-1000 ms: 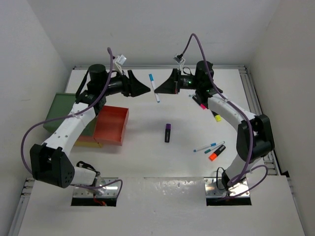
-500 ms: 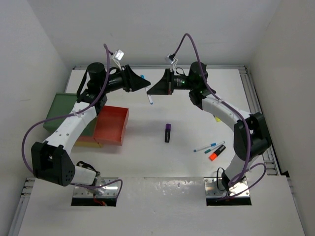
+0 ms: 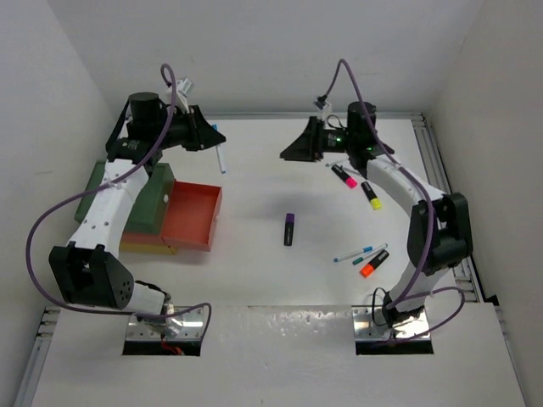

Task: Sort the stationery into containers
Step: Place the pen in the drawer.

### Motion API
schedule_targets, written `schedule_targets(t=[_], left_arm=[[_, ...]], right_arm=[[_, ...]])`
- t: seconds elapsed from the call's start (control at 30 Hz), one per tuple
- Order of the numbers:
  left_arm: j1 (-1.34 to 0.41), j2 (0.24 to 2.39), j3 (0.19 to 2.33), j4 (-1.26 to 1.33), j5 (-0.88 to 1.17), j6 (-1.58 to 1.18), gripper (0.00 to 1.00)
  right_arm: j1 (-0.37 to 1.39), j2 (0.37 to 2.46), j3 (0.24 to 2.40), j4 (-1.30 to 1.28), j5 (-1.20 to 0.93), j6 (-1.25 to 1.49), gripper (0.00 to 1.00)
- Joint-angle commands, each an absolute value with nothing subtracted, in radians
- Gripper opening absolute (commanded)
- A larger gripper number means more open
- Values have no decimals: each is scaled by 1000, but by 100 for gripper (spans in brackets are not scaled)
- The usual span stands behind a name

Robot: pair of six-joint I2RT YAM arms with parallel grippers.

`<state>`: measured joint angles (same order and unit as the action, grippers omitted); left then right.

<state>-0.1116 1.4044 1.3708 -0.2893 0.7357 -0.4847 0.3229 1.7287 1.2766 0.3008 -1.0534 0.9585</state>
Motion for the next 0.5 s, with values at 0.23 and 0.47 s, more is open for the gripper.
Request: schedule_targets(t=[0.23, 0.47], left_arm=[[-104, 1431, 1421, -948, 322, -6, 0], [-117, 1404, 1298, -917, 209, -67, 0]], right_arm=[[112, 1545, 1224, -566, -910, 213, 50], [35, 1488, 1148, -699, -795, 54, 47]])
